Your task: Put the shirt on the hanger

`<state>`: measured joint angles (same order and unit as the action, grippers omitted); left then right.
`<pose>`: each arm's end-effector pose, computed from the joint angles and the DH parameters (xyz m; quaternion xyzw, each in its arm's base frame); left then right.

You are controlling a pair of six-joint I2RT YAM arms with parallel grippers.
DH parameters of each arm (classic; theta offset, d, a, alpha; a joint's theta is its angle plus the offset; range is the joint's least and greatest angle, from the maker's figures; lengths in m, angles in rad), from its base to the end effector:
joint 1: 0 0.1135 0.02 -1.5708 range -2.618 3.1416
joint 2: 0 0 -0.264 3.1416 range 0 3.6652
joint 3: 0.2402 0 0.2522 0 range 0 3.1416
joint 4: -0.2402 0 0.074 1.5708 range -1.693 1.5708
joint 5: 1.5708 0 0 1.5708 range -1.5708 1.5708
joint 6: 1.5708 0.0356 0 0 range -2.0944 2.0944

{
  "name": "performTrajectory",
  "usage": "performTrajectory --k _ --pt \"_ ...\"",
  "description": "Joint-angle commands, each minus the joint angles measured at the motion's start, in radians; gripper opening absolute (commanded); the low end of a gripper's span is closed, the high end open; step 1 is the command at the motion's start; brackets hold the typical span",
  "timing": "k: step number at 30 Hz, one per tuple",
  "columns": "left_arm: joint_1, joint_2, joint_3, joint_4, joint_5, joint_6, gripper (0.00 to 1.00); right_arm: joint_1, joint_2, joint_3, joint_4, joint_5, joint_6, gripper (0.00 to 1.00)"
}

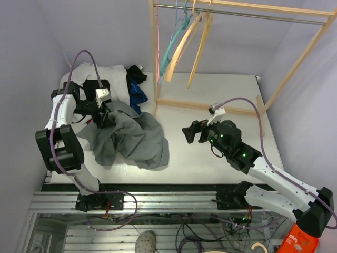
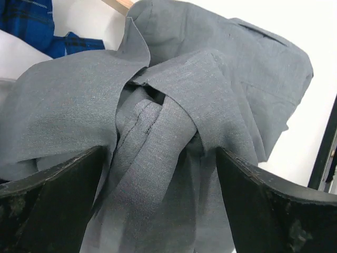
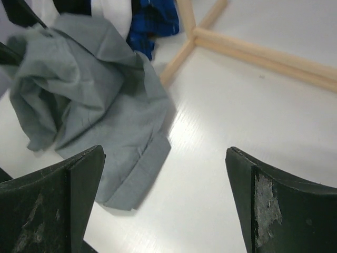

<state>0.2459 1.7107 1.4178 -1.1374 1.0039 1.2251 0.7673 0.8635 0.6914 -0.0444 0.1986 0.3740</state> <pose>0.3193 0.0492 0.2694 0.4411 0.7559 -0.3146 0.3677 0.1535 0.1382 0.3079 -0.0906 0.7727 0.2718 0.5664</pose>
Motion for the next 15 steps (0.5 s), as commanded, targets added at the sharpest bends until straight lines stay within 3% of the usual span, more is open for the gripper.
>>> performTrajectory --k 1,7,11,15 --pt "-0.015 -0.139 0.025 -0.01 -0.066 0.048 0.98 0.019 0.009 -0.054 0.068 -0.054 -0.094 1.0" --pt "-0.135 -0.312 0.108 0.213 -0.351 -0.272 0.98 0.039 -0.102 -0.138 0.17 -0.034 -0.311 1.0" --pt "-0.189 -0.325 0.177 0.32 -0.702 -0.478 0.98 0.043 0.015 -0.041 -0.047 -0.287 -0.525 1.0" --pt "-0.203 -0.403 0.113 0.419 -0.867 -0.456 0.98 0.078 0.076 0.008 -0.228 -0.364 -0.752 1.0"
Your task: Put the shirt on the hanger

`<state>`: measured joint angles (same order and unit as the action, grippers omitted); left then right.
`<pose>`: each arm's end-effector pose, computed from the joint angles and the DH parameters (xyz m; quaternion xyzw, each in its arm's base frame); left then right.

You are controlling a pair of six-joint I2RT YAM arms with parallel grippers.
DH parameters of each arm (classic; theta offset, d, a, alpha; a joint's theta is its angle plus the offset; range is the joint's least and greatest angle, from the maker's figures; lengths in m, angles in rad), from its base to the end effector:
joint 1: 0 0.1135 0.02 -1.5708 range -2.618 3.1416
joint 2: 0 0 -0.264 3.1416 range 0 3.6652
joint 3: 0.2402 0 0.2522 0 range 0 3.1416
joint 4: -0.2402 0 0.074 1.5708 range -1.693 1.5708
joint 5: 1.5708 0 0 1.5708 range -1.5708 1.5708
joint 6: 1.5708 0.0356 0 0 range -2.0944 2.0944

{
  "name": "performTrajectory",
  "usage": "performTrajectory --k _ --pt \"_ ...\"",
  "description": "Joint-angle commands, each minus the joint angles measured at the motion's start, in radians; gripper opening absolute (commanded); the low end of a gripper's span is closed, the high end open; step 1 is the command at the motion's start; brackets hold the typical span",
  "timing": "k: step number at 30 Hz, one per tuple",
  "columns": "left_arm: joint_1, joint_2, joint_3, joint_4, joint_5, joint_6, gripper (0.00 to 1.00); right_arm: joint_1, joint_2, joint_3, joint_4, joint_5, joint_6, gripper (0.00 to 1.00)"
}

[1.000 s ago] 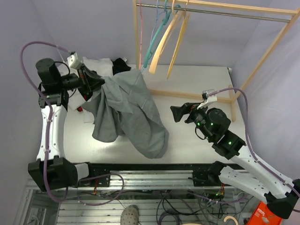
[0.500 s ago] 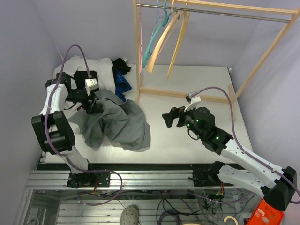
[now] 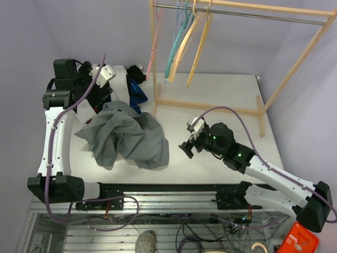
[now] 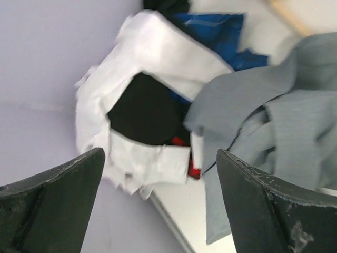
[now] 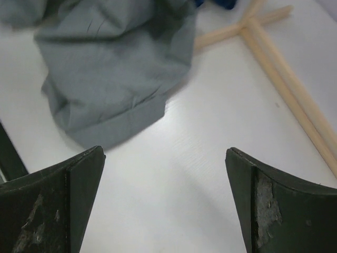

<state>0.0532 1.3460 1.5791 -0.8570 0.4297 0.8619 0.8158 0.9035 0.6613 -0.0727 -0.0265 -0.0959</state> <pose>0.2724 -0.0004 0.4237 0.4315 0.7612 0.0266 0.4835 0.1453 0.1558 0.2864 -0.3632 0.7231 0.2169 0.5460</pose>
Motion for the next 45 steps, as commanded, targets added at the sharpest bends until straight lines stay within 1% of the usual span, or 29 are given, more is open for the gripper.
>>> performTrajectory --k 1,2,4,5,7,9,10,13,14,16,18,19,22,26,30,33,35,37,39,40,41,43,44,45 --pt "-0.021 -0.062 -0.062 0.149 -0.308 -0.1 0.98 0.035 0.039 0.033 -0.196 -0.131 -0.316 1.0" --pt "-0.029 -0.094 -0.079 0.169 -0.312 -0.142 0.98 0.037 0.048 0.031 -0.188 -0.137 -0.346 1.0" --pt "-0.042 -0.137 -0.124 0.23 -0.37 -0.311 0.98 0.041 0.092 0.054 -0.186 -0.185 -0.365 1.0" --pt "-0.05 -0.155 -0.142 0.246 -0.401 -0.369 0.98 0.045 0.124 0.07 -0.191 -0.218 -0.365 1.0" --pt "-0.053 -0.179 -0.154 0.235 -0.422 -0.455 0.98 0.069 0.182 0.098 -0.19 -0.264 -0.371 0.99" --pt "-0.053 -0.207 -0.163 0.216 -0.457 -0.583 0.98 0.111 0.228 0.097 -0.171 -0.245 -0.397 0.99" --pt "-0.053 -0.219 -0.162 0.197 -0.448 -0.621 0.98 0.128 0.248 0.094 -0.159 -0.223 -0.413 0.99" --pt "-0.051 -0.244 -0.157 0.104 -0.304 -0.63 0.98 0.177 0.314 0.081 -0.136 -0.156 -0.457 0.99" --pt "-0.049 -0.259 -0.18 0.111 -0.29 -0.647 0.98 0.201 0.331 0.068 -0.127 -0.12 -0.476 0.99" --pt "-0.049 -0.27 -0.206 0.128 -0.289 -0.709 0.98 0.265 0.359 0.025 -0.082 -0.029 -0.542 0.99" --pt "-0.049 -0.275 -0.234 0.128 -0.295 -0.747 0.98 0.294 0.377 -0.019 -0.006 0.028 -0.578 0.99" --pt "-0.05 -0.287 -0.257 0.138 -0.303 -0.76 0.98 0.296 0.383 -0.032 0.043 0.042 -0.585 0.99" --pt "-0.038 -0.334 -0.308 0.16 -0.36 -0.793 0.98 0.297 0.413 -0.044 0.113 0.04 -0.59 0.98" --pt "-0.032 -0.389 -0.366 0.175 -0.474 -0.773 0.98 0.297 0.49 0.003 0.113 -0.011 -0.553 0.97" --pt "-0.038 -0.44 -0.443 0.181 -0.479 -0.696 0.98 0.296 0.588 0.055 0.146 -0.066 -0.521 0.95" --pt "-0.057 -0.47 -0.498 0.182 -0.488 -0.6 0.98 0.296 0.648 0.097 0.144 -0.099 -0.508 0.94" --pt "-0.058 -0.493 -0.53 0.185 -0.474 -0.499 0.98 0.297 0.675 0.113 0.149 -0.114 -0.503 0.93" --pt "-0.059 -0.526 -0.559 0.193 -0.463 -0.401 0.98 0.296 0.694 0.115 0.177 -0.121 -0.493 0.92" --pt "-0.058 -0.555 -0.583 0.216 -0.459 -0.34 0.98 0.296 0.711 0.119 0.203 -0.122 -0.479 0.9" --pt "-0.058 -0.565 -0.587 0.22 -0.455 -0.321 0.98 0.297 0.718 0.118 0.217 -0.119 -0.47 0.86" --pt "-0.059 -0.569 -0.588 0.221 -0.45 -0.308 0.98 0.297 0.725 0.118 0.227 -0.114 -0.462 0.79" --pt "-0.077 -0.567 -0.585 0.215 -0.431 -0.301 0.98 0.295 0.73 0.117 0.245 -0.1 -0.446 0.63" --pt "-0.084 -0.565 -0.579 0.195 -0.411 -0.295 0.98 0.294 0.729 0.116 0.252 -0.096 -0.433 0.53" --pt "-0.086 -0.563 -0.573 0.181 -0.374 -0.282 0.98 0.293 0.727 0.116 0.258 -0.097 -0.418 0.47"
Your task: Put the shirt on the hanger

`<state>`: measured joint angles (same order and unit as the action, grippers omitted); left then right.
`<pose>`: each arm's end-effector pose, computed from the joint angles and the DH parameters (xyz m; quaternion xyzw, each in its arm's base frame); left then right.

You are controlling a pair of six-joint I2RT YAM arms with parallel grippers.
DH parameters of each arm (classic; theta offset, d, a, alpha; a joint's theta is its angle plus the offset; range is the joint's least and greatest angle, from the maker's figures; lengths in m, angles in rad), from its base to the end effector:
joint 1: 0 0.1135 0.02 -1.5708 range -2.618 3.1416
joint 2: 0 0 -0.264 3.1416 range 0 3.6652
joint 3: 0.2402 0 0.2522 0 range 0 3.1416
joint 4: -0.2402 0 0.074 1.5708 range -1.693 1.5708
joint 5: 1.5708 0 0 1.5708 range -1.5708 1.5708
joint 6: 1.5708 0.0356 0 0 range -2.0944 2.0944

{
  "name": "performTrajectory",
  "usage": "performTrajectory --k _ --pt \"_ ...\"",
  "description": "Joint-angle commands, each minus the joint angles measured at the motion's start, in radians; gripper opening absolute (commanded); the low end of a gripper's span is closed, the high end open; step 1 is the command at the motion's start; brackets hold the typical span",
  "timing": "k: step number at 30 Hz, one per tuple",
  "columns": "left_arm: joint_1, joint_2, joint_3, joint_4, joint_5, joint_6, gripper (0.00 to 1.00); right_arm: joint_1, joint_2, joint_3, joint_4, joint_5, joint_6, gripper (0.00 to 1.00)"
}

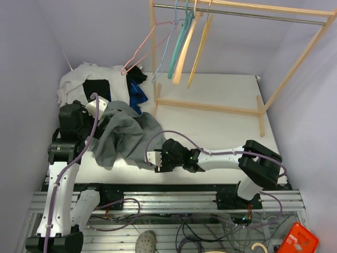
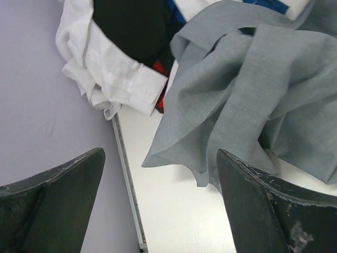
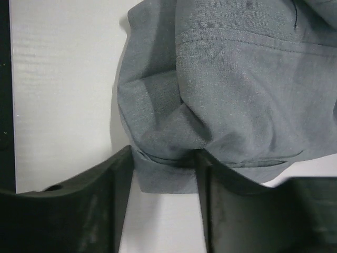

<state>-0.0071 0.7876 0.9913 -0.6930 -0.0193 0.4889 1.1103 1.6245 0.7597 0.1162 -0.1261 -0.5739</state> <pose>0.1582 -0.0004 0.3574 0.2056 0.8323 0.1308 0.4979 0.1377 0.2876 0.1552 -0.6993 0.5904 0.1614 0.3693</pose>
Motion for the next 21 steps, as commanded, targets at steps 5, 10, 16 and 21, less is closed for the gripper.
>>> performTrajectory --k 5,10,16,21 --pt "-0.038 0.008 0.071 -0.198 0.314 0.244 0.98 -0.005 -0.02 0.042 0.072 0.001 0.11 0.0" --pt "-0.066 0.007 0.068 -0.128 0.315 0.224 0.98 -0.006 -0.083 0.078 0.119 0.025 0.158 0.0" --pt "-0.114 0.025 0.111 -0.071 0.433 0.05 0.98 -0.02 -0.101 0.167 0.208 0.088 0.211 0.0" --pt "-0.141 0.059 0.194 -0.124 0.558 0.048 0.98 -0.041 -0.017 0.407 0.127 0.119 0.304 0.0"
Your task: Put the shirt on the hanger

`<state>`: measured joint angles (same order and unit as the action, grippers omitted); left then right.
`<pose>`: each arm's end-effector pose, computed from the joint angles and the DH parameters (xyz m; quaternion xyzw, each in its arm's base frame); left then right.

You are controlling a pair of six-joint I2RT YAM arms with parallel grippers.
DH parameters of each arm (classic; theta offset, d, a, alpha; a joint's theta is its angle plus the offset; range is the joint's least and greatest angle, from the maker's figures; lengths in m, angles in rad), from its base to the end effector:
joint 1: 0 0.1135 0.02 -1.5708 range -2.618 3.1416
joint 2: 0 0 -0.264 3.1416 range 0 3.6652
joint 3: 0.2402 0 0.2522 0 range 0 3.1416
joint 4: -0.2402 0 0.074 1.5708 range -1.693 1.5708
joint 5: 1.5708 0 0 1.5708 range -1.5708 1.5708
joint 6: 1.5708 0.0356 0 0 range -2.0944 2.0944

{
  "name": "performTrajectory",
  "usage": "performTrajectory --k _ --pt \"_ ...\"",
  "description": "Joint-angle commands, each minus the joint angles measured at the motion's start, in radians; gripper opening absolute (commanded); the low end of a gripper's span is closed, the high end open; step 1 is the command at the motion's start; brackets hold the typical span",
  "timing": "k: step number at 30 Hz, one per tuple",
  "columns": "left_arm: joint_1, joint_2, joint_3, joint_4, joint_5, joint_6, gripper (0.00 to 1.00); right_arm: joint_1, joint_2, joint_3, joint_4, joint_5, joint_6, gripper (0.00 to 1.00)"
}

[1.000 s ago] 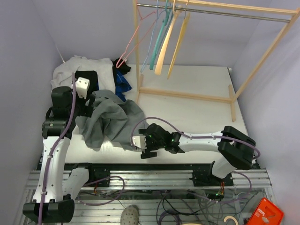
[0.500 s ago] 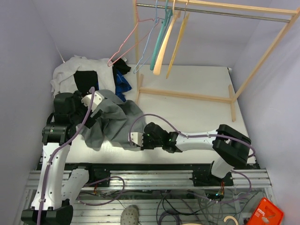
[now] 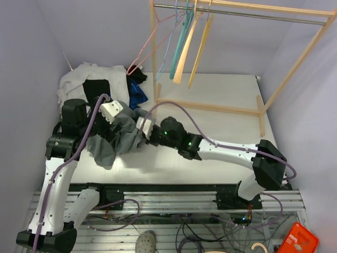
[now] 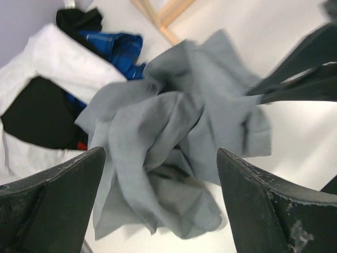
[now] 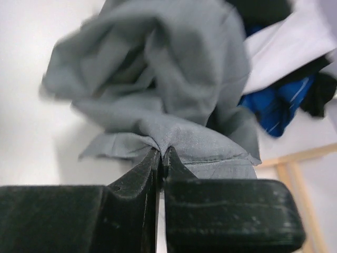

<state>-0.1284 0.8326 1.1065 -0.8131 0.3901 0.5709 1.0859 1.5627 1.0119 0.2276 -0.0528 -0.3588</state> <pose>0.1507 -0.0331 0.3779 0.3822 0.7690 -0.0583 0.5091 0.1670 0.3210 0.2656 -0.5480 0.5986 0.2277 0.5381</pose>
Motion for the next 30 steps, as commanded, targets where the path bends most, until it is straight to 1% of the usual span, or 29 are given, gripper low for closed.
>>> performTrajectory --k 1,3,5,9,14,18,23,26,30 --pt "-0.022 0.014 0.089 -0.021 0.171 -0.022 0.98 -0.02 0.057 0.184 0.014 0.051 0.104 0.0" --pt "-0.03 0.009 0.087 -0.045 0.2 -0.008 0.98 -0.022 0.078 0.224 0.034 0.076 0.128 0.0" --pt "-0.037 -0.003 0.064 -0.053 0.201 0.0 0.98 -0.025 0.093 0.25 0.058 0.1 0.144 0.0" --pt "-0.043 -0.024 0.008 0.016 0.146 -0.01 0.98 -0.028 0.106 0.268 0.096 0.087 0.157 0.0" --pt "-0.046 0.002 0.009 0.061 0.18 -0.104 0.98 -0.028 0.12 0.293 0.109 0.07 0.175 0.0" --pt "-0.047 -0.002 -0.013 0.057 0.219 -0.138 0.98 -0.029 0.123 0.299 0.118 0.087 0.162 0.0" --pt "-0.052 -0.005 -0.062 0.111 0.125 -0.197 0.98 -0.029 0.126 0.311 0.128 0.097 0.157 0.0" --pt "-0.059 0.004 -0.067 0.142 0.062 -0.264 0.98 -0.029 0.133 0.324 0.133 0.119 0.149 0.0" --pt "-0.082 0.043 -0.067 0.203 -0.095 -0.4 0.98 -0.032 0.162 0.37 0.123 0.167 0.163 0.0"
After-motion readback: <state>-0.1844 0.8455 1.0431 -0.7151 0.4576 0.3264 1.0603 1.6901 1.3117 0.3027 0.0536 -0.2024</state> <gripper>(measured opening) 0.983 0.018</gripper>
